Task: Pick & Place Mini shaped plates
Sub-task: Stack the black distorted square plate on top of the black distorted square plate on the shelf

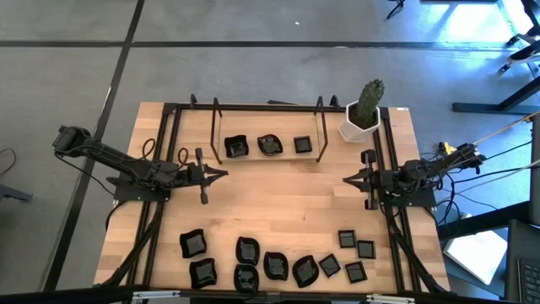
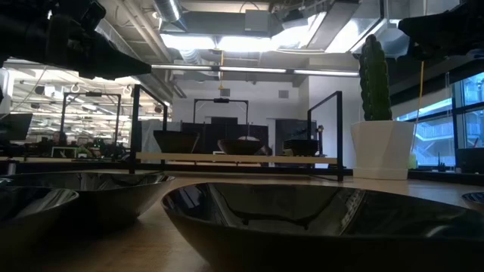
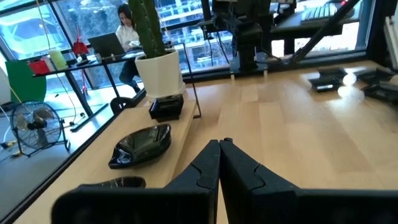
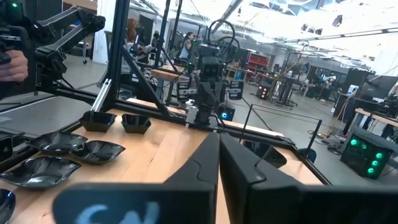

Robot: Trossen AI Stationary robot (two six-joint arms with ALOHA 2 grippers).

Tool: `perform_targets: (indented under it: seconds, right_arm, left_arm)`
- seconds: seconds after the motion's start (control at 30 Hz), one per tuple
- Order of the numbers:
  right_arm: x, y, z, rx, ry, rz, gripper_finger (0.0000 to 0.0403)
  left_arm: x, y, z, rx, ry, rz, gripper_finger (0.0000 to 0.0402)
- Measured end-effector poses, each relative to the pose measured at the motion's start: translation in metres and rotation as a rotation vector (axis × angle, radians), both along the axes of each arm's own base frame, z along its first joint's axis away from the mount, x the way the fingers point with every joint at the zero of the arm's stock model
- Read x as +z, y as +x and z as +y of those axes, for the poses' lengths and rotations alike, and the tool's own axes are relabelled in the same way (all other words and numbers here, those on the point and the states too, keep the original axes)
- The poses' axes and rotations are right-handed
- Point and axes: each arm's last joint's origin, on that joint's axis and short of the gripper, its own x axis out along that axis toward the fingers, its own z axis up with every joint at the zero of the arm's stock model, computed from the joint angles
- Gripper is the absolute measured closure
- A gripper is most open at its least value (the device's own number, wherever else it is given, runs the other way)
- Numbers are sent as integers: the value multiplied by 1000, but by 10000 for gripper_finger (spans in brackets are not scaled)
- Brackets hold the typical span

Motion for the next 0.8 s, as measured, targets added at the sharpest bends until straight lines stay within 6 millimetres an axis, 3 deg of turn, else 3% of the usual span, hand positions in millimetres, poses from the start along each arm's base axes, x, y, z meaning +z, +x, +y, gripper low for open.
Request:
perform_targets:
  seconds: [0.17,0.33,0.47,0.6,0.8]
  right_arm:
    - [-1,0,0,0,0,10,397]
    - [-2,0,0,0,-5,21,388]
    - [-2,0,0,2,5,21,378]
    - [-2,0,0,3,21,22,380]
    - [-2,0,0,3,22,22,390]
  left_arm:
    - [15,4,-2,-3,-68,8,398]
    - [61,17,-21,-36,-140,260,398]
    - [102,30,-56,-92,-106,412,399]
    - [125,37,-101,-150,-72,615,399]
    - [119,37,-167,-120,-44,791,395]
